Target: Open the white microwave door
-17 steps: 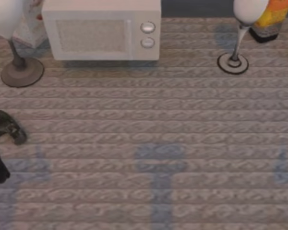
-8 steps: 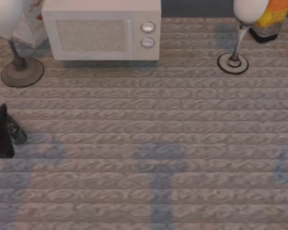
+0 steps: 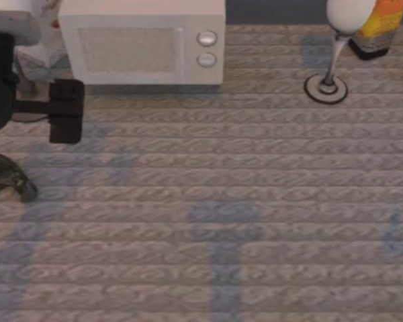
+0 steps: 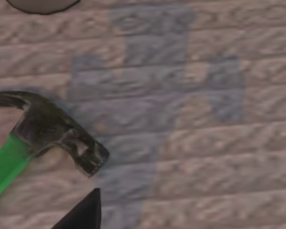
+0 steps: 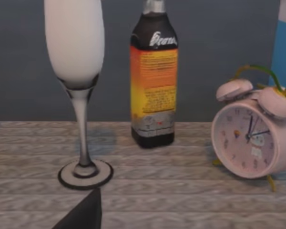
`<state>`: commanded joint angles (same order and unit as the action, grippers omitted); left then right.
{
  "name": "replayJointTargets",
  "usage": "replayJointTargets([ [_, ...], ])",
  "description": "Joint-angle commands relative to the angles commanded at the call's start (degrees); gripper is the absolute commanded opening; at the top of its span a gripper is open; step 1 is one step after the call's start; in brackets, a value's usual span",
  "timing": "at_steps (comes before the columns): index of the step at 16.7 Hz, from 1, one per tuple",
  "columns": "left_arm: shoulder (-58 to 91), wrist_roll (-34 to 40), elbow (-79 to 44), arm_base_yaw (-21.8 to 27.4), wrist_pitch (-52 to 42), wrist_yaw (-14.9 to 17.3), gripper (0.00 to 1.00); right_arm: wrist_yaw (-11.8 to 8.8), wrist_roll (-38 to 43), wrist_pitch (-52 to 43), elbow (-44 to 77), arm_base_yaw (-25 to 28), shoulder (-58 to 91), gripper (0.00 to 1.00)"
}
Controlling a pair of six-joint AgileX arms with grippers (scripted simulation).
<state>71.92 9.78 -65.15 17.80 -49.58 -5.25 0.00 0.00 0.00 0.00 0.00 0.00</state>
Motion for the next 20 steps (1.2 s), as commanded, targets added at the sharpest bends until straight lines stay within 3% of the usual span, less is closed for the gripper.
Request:
replayJointTargets([
  [6, 32.8, 6.9, -34.0, 7.1, -18.1, -4.5, 1.0, 0.0, 0.0, 0.0, 0.0, 0.0, 0.0, 1.0],
  [12, 53.7, 14.2, -65.0, 12.0, -25.9, -8.3, 1.0, 0.0, 0.0, 0.0, 0.0, 0.0, 0.0, 1.0],
  [16, 60.2, 17.8, -77.5, 13.7, -26.3, -9.8, 1.0, 0.0, 0.0, 0.0, 0.0, 0.0, 0.0, 1.0],
  [20, 61.6, 18.7, -80.4, 14.0, -26.0, -10.2, 1.0, 0.0, 0.0, 0.0, 0.0, 0.0, 0.0, 1.0],
])
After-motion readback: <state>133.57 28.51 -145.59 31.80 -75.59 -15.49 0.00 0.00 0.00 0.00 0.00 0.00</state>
